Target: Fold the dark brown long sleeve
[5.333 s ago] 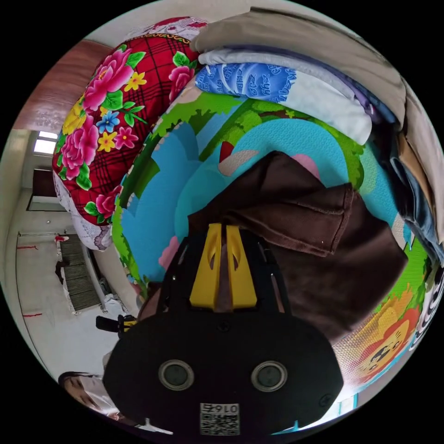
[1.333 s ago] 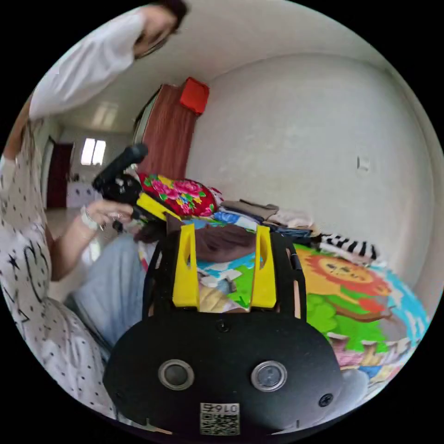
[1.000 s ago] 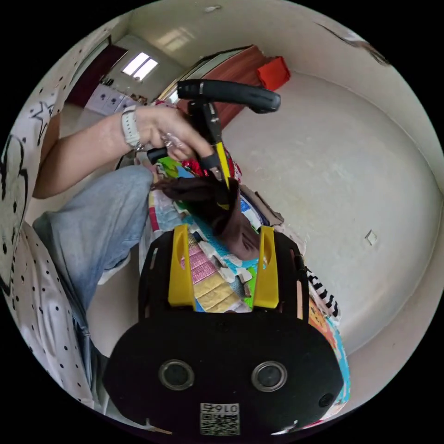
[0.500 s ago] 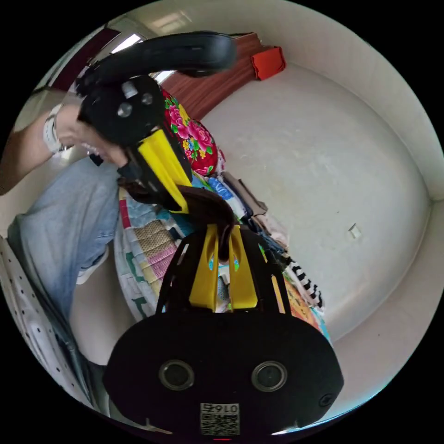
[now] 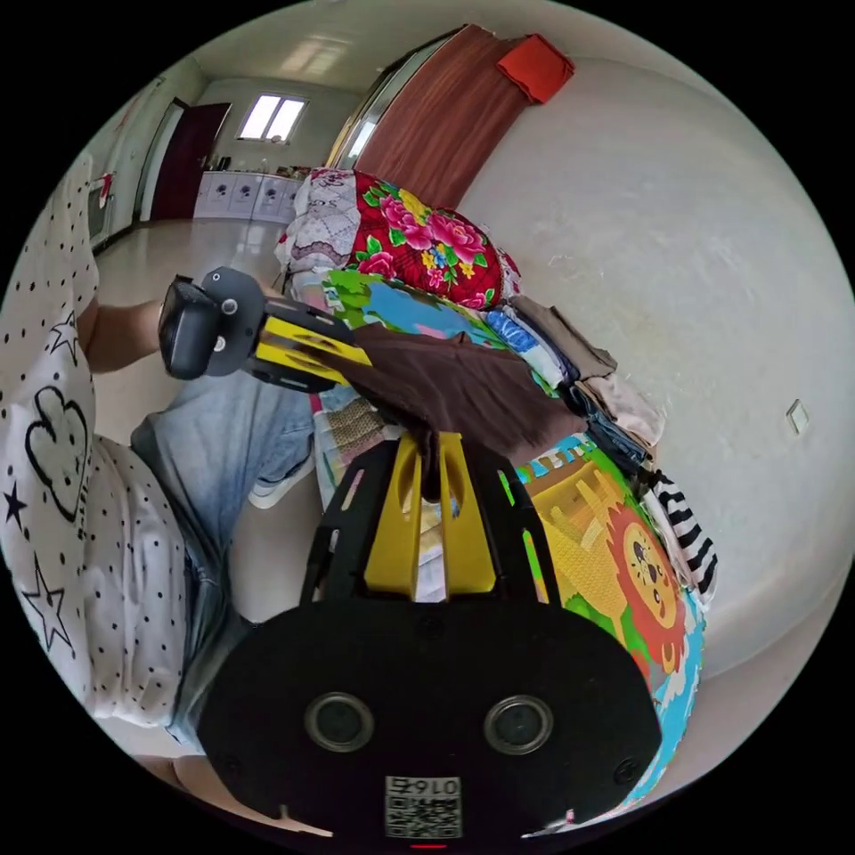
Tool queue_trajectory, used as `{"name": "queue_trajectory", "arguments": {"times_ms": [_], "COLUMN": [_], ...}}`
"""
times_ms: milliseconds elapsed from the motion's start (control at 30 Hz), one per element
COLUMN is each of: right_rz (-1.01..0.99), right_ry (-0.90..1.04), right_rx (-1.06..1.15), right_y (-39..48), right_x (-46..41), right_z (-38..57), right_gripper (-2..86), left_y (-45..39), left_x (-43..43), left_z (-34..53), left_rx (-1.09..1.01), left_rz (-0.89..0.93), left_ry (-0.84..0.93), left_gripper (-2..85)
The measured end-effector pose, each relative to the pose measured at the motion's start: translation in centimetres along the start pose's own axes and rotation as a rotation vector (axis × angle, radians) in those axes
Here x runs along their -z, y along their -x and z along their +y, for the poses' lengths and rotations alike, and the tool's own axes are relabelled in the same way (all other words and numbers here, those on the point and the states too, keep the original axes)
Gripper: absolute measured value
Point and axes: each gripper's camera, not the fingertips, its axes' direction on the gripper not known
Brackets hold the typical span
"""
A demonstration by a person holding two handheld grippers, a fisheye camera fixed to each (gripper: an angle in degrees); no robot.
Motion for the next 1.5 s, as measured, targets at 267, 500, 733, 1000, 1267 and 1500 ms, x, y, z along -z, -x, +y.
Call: {"name": "queue_trajectory", "arguments": {"times_ms": [267, 500, 733, 1000, 1267, 1500], "right_rz": [-0.133, -0.426, -0.675, -0.741, -0.815, -0.802], "right_ry": [0.115, 0.222, 0.267, 0.216, 0.391, 0.704], "right_rx": [0.218, 0.264, 0.271, 0.257, 0.219, -0.067], "right_y": [-9.9, -20.2, -30.7, -46.8, -65.2, -71.8], "right_x": [0.1, 0.8, 1.1, -2.0, -18.5, -38.3], "right_z": [-0.6, -1.8, -3.0, -10.1, -19.0, -17.8], "right_gripper": [1.4, 1.4, 1.4, 1.2, 1.1, 1.3], "left_y": [9.4, 18.1, 24.7, 42.1, 53.5, 52.8], "left_x": [-1.6, -5.2, -8.1, -14.9, -34.1, -54.1], "left_z": [-4.4, -9.7, -13.5, -19.3, -27.2, -27.9], "left_rx": [-0.225, -0.215, -0.251, -0.389, -0.473, -0.182], "left_rz": [0.472, 1.015, 1.275, 1.187, 1.266, 1.395], "left_ry": [-0.088, -0.103, -0.146, -0.119, 0.160, 0.494], "left_gripper": [2.7, 2.7, 2.9, 3.1, 3.2, 3.6]}}
